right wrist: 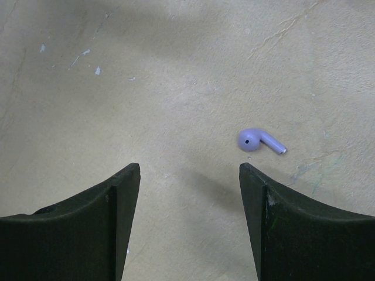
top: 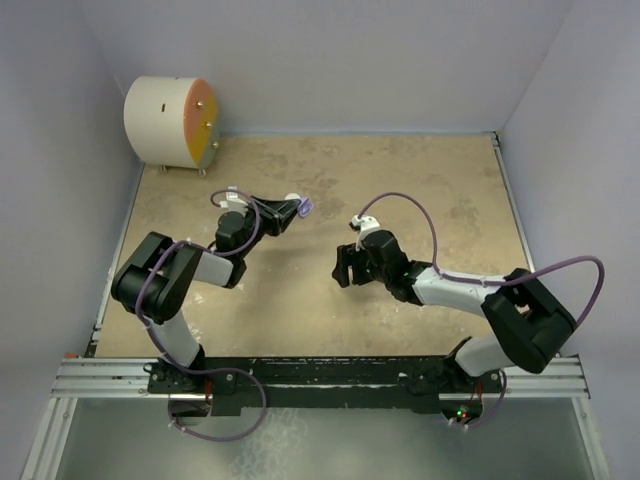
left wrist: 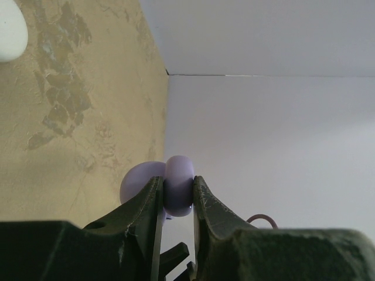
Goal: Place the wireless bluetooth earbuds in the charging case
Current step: Pick up the earbud from the center of the board.
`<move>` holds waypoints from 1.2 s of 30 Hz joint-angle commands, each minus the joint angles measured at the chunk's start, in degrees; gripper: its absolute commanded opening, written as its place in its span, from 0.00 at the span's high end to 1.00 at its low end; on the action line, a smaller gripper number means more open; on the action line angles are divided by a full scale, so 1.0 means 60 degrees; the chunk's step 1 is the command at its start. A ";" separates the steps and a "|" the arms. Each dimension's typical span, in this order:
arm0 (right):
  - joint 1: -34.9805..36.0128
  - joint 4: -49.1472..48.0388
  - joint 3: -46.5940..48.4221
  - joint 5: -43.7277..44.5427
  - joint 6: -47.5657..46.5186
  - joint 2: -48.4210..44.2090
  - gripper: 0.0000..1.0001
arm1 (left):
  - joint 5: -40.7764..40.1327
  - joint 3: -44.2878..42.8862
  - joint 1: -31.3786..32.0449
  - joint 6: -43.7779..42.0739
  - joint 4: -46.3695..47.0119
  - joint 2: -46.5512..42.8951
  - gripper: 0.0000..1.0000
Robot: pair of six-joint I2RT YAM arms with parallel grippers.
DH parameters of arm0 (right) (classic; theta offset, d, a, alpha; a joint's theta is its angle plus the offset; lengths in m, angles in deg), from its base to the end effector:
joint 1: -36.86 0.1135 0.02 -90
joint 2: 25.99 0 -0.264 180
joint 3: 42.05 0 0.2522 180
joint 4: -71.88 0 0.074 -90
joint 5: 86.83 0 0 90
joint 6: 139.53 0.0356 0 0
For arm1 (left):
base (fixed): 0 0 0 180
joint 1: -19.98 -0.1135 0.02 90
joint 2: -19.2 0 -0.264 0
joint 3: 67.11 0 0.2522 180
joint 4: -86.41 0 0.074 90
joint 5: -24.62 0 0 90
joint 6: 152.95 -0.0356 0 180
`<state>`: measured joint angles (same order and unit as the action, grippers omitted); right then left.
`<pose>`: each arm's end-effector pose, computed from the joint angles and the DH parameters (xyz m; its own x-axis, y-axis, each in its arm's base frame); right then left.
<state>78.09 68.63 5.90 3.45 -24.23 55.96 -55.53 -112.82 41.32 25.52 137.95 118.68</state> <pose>0.2154 0.1886 0.1778 -0.6280 0.0179 -0.7780 -0.4287 0.8264 0.3650 0.2973 -0.1227 0.1662 -0.5185 -0.8548 -0.0200 -0.0224 0.0370 -0.9991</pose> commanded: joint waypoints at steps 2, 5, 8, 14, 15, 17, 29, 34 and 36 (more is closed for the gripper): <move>0.0017 -0.0593 0.0028 -0.0224 0.0046 0.0303 0.29 | 0.0181 0.0006 -0.0109 0.0156 0.1041 -0.0002 1.00; 0.0027 -0.0659 0.0082 -0.0257 0.0048 0.0497 0.29 | 0.0244 0.0006 -0.0146 0.0146 0.1003 -0.0066 1.00; 0.0027 -0.0765 0.0108 -0.0316 0.0017 0.0679 0.30 | 0.0263 0.0021 -0.0191 0.0125 0.0914 -0.0149 1.00; 0.0019 -0.0909 0.0139 -0.0375 -0.0027 0.0972 0.29 | 0.0292 0.0045 -0.0266 0.0126 0.0880 -0.0188 1.00; 0.0026 -0.0913 0.0145 -0.0361 -0.0031 0.1019 0.29 | 0.0292 0.0061 -0.0280 0.0135 0.0887 -0.0181 1.00; 0.0021 -0.0950 0.0153 -0.0339 -0.0034 0.1109 0.29 | 0.0307 0.0061 -0.0279 0.0138 0.0905 -0.0195 1.00; 0.0026 -0.0755 0.0233 -0.0232 0.0080 0.1504 0.29 | 0.0322 0.0221 -0.0387 0.0168 0.0953 -0.0285 1.00; 0.0008 -0.0819 0.0316 0.0018 0.0141 0.1684 0.28 | 0.0315 0.0285 -0.0395 0.0170 0.0955 -0.0331 1.00; 0.0005 -0.0799 0.0365 0.0095 0.0149 0.1745 0.28 | 0.0321 0.0309 -0.0416 0.0168 0.0953 -0.0359 1.00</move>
<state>78.09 61.20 7.26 2.33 -24.21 64.55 -54.04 -111.24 39.48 26.04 139.78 119.03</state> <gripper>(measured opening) 0.716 0.219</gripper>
